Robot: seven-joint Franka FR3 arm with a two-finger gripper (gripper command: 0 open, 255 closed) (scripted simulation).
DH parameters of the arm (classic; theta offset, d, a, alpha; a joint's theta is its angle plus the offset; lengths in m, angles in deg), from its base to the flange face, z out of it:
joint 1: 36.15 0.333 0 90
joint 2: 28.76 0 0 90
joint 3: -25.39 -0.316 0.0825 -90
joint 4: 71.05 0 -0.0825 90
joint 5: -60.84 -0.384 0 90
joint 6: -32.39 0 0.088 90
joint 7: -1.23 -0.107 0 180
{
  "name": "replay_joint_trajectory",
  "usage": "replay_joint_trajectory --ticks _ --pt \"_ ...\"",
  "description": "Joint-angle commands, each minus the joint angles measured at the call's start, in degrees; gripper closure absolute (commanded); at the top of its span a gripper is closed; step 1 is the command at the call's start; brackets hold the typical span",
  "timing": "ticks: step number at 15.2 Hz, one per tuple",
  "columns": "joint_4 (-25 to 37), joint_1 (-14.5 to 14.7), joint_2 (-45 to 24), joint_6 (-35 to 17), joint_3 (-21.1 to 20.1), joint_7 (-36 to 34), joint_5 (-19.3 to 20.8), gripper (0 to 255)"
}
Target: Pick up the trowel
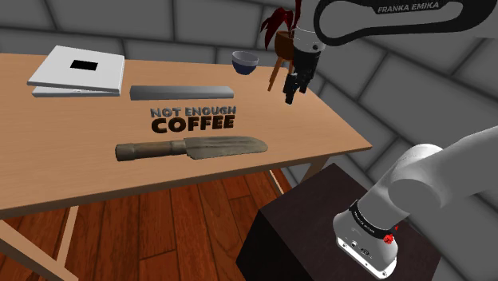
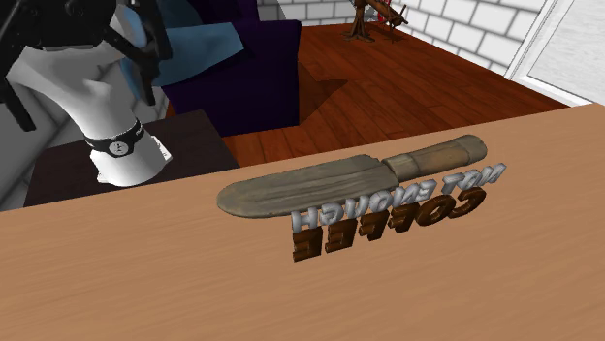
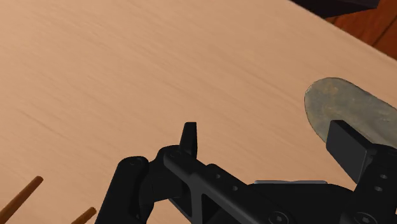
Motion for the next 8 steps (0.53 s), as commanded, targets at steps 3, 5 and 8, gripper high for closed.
replay_joint_trajectory --ticks 3,5,8 --pt "2.4 2.1 -6.1 -5.5 -1.7 2.6 0.1 0" --pt "3.8 3.1 -9.1 -7.9 -2.6 3.8 0.3 0" --pt "6.0 4.5 -13.4 -11.2 -4.0 5.5 0.7 0"
